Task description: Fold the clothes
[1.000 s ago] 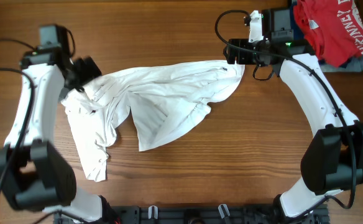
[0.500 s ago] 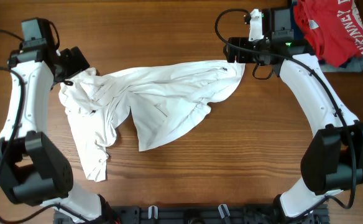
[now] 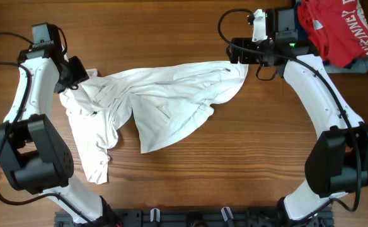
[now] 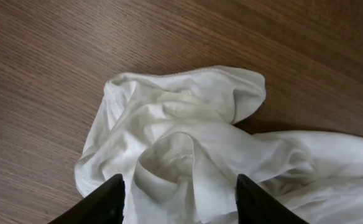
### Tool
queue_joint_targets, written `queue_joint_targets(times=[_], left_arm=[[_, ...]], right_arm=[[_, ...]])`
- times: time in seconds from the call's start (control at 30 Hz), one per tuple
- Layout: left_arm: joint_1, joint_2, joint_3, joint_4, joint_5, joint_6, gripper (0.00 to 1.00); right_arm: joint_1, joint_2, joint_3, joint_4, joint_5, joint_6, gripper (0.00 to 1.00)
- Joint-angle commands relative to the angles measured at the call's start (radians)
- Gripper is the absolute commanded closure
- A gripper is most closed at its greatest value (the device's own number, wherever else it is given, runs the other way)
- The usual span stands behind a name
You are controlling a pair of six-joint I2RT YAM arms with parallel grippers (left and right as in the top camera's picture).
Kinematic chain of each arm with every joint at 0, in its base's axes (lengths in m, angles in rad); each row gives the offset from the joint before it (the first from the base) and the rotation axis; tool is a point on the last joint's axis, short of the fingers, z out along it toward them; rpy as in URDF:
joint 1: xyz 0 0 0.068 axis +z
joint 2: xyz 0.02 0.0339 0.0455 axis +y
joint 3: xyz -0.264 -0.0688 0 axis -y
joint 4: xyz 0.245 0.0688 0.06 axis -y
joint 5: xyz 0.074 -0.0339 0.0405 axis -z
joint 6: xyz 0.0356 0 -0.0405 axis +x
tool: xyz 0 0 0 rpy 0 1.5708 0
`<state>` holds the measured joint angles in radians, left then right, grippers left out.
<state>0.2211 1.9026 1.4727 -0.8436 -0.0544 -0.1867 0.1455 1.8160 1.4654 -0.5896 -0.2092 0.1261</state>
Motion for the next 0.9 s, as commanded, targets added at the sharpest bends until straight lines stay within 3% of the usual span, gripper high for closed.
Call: queue_joint_targets(times=[0.0,0.4,0.87], left_arm=[[0.0,0.04,-0.003,-0.009,-0.008,0.053,0.44],[0.032,0.083,-0.003,-0.027,-0.13,0.053,0.45],[0.06,0.082,-0.003,0.022,-0.118,0.049,0.92]], right_arm=[[0.0,0.026,0.019,0.005,-0.016,-0.022,0.09],[-0.001,0.026,0.019,0.002,-0.001,-0.022,0.09],[-0.002,0.026,0.019,0.006,0.0,-0.021,0.09]])
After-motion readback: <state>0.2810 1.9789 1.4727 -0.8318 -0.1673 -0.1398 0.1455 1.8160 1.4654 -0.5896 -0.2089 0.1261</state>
